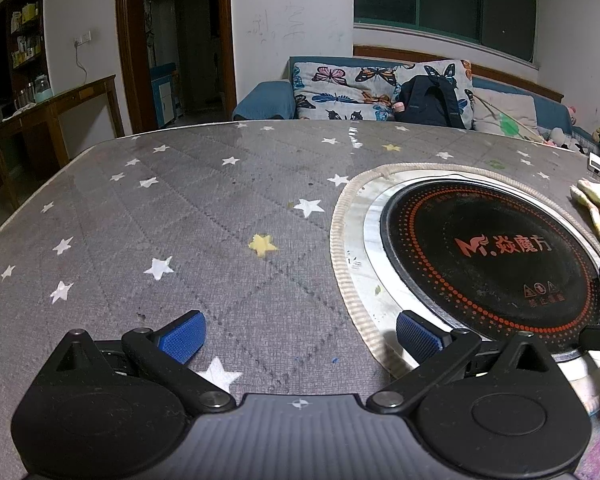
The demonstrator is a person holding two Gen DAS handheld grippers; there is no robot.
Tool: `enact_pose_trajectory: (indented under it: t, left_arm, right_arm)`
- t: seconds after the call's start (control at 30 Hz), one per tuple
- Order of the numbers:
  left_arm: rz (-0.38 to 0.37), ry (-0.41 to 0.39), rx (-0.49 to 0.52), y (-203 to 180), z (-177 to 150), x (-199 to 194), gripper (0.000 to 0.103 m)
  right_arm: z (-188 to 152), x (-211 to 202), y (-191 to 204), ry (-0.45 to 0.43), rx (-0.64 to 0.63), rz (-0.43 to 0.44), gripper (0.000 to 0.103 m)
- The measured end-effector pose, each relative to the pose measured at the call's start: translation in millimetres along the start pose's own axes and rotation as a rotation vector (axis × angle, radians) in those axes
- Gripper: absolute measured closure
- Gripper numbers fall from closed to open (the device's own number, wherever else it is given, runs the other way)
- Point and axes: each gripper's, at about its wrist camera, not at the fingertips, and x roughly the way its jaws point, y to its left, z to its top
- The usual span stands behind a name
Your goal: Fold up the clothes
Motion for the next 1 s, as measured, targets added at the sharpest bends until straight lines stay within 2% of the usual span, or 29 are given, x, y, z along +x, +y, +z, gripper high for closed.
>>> enact_pose_trajectory:
  t: [1.0]
  left_arm:
    - [-0.001,0.002,0.0,2.0,1.0,1.3,0.0]
  right_arm:
    - [0.5,0.2,1.1,0.0,0.001,-0.002,0.0]
